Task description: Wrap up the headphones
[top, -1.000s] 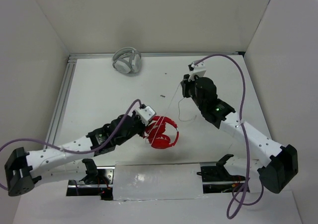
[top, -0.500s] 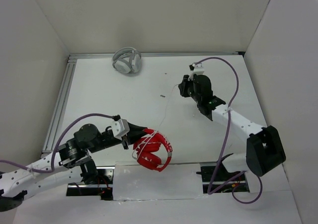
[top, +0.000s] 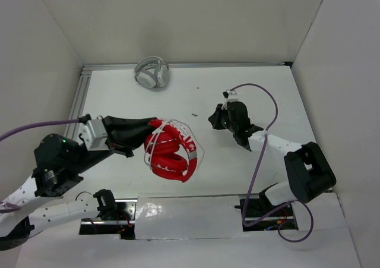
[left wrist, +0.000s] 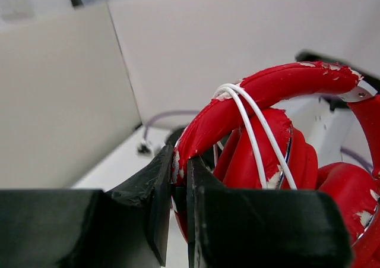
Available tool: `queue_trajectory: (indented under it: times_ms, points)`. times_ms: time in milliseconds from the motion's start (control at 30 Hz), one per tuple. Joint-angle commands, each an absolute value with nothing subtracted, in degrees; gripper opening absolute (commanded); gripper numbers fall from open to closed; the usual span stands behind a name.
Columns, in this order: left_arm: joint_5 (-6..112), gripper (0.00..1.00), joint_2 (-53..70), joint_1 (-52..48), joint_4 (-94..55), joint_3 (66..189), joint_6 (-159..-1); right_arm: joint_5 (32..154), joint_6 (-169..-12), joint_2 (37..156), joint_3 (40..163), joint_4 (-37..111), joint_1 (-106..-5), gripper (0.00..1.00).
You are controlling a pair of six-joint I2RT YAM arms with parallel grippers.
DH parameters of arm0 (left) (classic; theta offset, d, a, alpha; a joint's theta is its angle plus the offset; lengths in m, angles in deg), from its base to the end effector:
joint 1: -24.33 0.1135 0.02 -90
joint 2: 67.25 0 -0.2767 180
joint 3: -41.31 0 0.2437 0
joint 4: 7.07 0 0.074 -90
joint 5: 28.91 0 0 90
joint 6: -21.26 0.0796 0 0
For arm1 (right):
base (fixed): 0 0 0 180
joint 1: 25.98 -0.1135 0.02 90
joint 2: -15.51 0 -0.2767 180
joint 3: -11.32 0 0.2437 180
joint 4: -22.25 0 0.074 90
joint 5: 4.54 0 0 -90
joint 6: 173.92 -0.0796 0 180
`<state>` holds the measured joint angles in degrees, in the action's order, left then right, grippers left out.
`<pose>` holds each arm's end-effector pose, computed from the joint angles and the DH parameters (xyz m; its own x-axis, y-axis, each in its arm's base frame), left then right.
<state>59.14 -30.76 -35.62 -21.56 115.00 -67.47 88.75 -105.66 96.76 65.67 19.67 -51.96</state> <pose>0.0644 -0.1167 0.4847 0.2128 -0.3236 -0.9220 0.8763 0.4806 0.0336 0.2992 0.1509 0.2135 -0.5233 0.1564 -0.8377 -0.3128 0.8792 0.3595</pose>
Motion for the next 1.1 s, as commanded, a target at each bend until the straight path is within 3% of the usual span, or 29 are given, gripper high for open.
queue_trajectory:
  times_ms: [0,67,100,133,167,300,400,567,667,1067]
  points:
    - [62.07,0.00,-28.68,-35.88,-16.84,122.26,-64.53,90.54,-107.74,95.66,65.13,15.59,-51.73,0.00]
    - [61.62,0.00,-25.35,-35.88,-19.03,126.65,-64.52,93.88,-106.95,95.23,64.69,13.67,-51.91,0.00]
    - [61.97,0.00,-24.20,-35.88,-21.13,128.14,-64.53,96.51,-105.73,94.18,64.34,11.74,-52.26,0.06]
    - [62.23,0.00,-23.23,-35.88,-23.07,130.16,-64.70,97.58,-104.85,93.47,64.16,11.11,-52.52,0.14]
    - [63.11,0.00,-21.74,-35.88,-23.43,130.88,-64.96,97.50,-103.62,91.29,63.81,10.15,-54.35,0.33]
    - [64.87,0.00,-20.41,-35.88,-22.82,130.79,-65.14,95.66,-102.99,83.82,61.10,9.79,-55.42,0.37]
    - [65.40,0.00,-20.23,-35.79,-21.86,130.71,-64.88,95.39,-102.64,75.30,55.04,6.37,-55.95,0.45]
    - [66.54,0.00,-19.09,-35.97,-20.53,132.64,-64.09,95.22,-98.25,59.47,47.39,6.36,-58.76,0.72]
    - [66.45,0.00,-18.04,-35.97,-20.28,133.87,-63.65,94.25,-96.84,56.03,45.27,6.19,-61.04,0.77]
    - [67.50,0.00,-15.22,-35.88,-20.63,137.83,-62.51,83.21,-93.76,55.24,45.61,10.84,-68.07,0.80]
